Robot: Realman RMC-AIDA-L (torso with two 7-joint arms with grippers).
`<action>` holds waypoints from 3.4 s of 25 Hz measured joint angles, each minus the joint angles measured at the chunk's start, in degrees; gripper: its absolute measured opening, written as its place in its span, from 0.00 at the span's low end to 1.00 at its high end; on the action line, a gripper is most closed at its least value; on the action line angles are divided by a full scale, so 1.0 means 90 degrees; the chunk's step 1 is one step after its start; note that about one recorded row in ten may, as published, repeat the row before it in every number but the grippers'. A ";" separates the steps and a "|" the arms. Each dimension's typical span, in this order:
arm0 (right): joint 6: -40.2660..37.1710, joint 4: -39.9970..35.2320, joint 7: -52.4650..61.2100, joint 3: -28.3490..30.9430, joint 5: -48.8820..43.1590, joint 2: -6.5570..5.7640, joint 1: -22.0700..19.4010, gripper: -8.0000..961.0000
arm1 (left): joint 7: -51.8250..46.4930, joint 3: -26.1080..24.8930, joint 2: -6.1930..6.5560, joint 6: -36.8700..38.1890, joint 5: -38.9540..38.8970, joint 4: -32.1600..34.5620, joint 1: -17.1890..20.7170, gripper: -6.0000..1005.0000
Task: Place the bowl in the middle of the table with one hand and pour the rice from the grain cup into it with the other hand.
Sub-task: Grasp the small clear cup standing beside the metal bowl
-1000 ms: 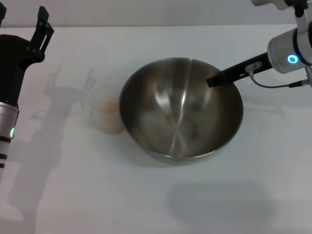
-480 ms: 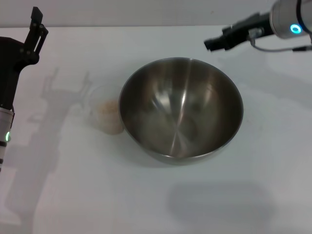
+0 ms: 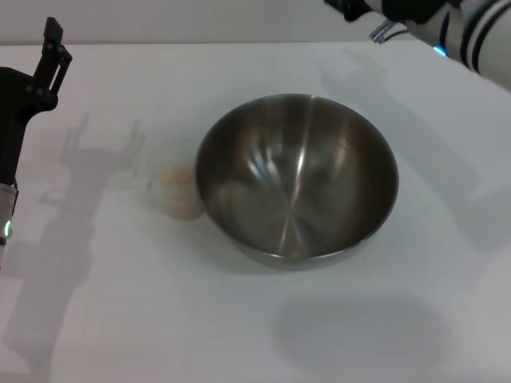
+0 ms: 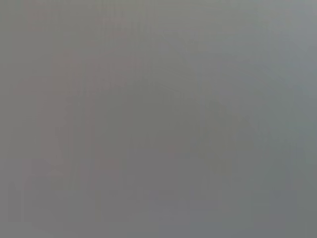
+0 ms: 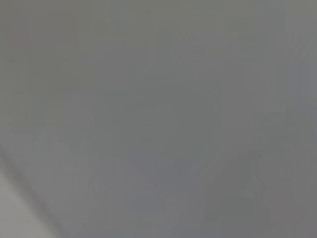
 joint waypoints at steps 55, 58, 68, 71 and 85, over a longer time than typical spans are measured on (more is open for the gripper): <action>-1.0384 0.7370 0.5565 0.0758 0.0264 -0.0218 0.0001 0.60 | 0.0067 0.1846 -0.0025 -0.1867 -0.0060 0.0198 0.0698 0.71; -1.0405 0.7371 0.5565 0.0758 0.0262 -0.0205 -0.0019 0.60 | 0.0069 0.1820 -0.0022 -0.1943 -0.0059 0.0199 0.0599 0.70; -1.0429 0.7371 0.5565 0.0758 0.0280 -0.0196 -0.0062 0.60 | 0.0074 0.1581 -0.0013 -0.2120 -0.0060 0.0282 0.0449 0.70; -1.0429 0.7371 0.5565 0.0758 0.0292 -0.0194 -0.0062 0.60 | 0.0075 0.1543 -0.0011 -0.2184 -0.0056 0.0289 0.0397 0.70; -1.0410 0.7372 0.5565 0.0758 0.0311 -0.0194 -0.0025 0.60 | 0.0078 0.1412 -0.0021 -0.2460 -0.0057 0.0347 0.0134 0.69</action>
